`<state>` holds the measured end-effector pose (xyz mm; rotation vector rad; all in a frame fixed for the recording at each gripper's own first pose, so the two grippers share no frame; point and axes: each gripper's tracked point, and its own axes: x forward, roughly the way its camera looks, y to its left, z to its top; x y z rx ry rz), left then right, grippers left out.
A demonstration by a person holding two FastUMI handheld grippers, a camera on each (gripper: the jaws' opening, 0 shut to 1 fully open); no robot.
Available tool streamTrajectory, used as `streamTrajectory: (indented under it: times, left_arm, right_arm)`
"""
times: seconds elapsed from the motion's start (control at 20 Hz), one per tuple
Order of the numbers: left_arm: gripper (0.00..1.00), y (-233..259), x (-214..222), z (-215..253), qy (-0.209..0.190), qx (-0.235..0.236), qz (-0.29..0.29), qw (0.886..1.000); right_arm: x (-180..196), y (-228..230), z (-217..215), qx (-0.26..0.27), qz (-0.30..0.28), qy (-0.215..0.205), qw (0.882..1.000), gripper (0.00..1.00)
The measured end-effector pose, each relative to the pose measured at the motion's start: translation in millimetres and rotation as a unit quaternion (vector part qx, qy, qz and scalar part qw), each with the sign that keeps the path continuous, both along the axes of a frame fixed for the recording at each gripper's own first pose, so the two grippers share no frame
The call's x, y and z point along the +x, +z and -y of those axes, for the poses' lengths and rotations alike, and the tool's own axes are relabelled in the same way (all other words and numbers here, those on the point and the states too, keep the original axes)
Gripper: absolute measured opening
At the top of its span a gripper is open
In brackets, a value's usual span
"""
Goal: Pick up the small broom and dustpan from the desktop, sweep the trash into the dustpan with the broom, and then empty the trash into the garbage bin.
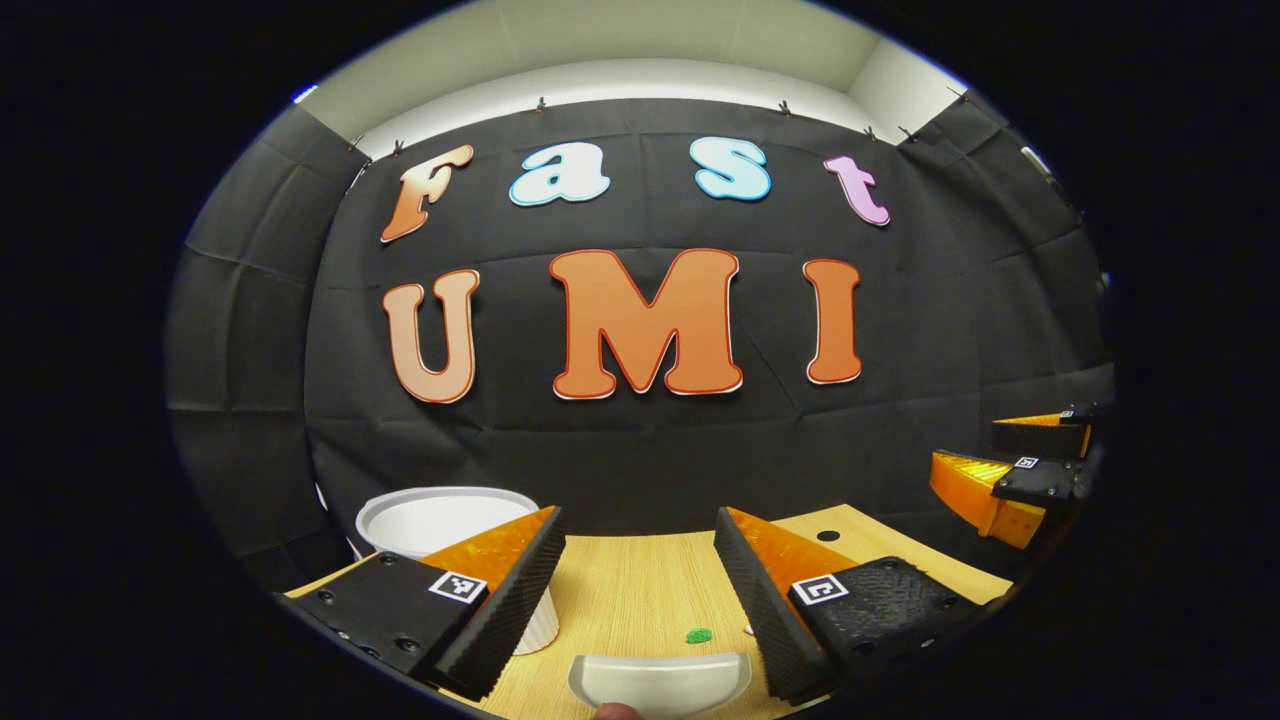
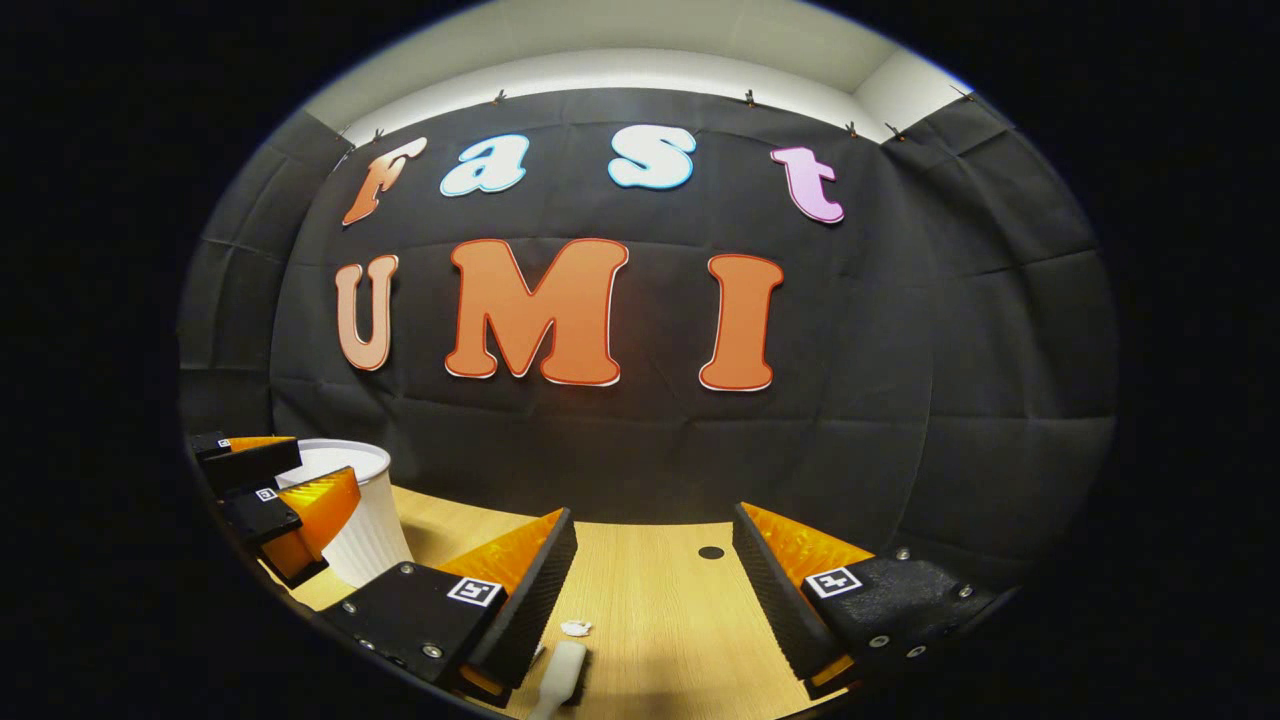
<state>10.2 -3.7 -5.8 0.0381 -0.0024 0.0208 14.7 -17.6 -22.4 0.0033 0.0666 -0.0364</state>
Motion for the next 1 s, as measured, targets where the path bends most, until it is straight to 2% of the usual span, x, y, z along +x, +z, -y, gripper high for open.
streamTrajectory:
  times: [1.0]
  left_arm:
    - [0.94, 4.3, -18.6, -4.3, 0.006, 0.014, 0.006, 1.0]
  right_arm:
    - [-13.0, 3.5, -0.8, 0.011, 0.004, 0.006, 1.0, 0.94]
